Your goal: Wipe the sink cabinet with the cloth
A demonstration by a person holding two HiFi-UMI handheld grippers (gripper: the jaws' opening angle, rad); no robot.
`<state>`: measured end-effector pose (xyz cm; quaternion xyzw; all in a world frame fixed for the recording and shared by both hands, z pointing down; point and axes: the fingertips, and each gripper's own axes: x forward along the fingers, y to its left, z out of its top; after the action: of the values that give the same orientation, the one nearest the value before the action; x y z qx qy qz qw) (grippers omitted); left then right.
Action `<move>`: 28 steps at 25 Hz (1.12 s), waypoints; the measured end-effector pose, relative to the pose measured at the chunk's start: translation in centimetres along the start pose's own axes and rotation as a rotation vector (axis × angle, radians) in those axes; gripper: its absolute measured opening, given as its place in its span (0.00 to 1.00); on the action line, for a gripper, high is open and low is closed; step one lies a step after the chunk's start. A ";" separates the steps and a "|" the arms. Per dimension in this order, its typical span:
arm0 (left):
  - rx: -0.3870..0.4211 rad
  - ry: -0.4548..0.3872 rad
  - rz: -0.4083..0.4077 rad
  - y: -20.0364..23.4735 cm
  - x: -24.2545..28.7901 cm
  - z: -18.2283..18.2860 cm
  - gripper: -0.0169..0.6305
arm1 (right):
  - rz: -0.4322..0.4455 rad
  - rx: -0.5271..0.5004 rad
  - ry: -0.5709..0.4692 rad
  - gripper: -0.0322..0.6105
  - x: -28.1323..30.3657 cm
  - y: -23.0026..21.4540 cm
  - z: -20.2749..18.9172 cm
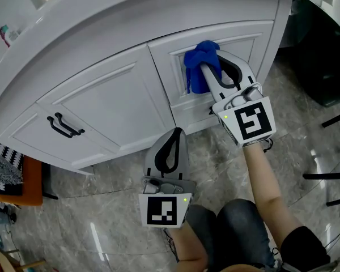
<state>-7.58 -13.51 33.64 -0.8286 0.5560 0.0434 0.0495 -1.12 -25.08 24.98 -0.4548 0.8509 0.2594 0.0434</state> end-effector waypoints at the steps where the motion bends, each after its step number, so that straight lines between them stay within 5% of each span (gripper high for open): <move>1: 0.001 -0.001 0.000 0.0 0.0 0.0 0.04 | -0.005 0.003 0.004 0.14 -0.1 -0.2 -0.1; 28: 0.006 0.009 -0.014 -0.1 0.3 -0.4 0.04 | -0.094 0.166 0.003 0.14 -2.9 -6.7 -2.5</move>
<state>-7.35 -13.79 34.03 -0.8325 0.5504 0.0377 0.0499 6.32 -27.15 25.34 -0.4893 0.8473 0.1849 0.0917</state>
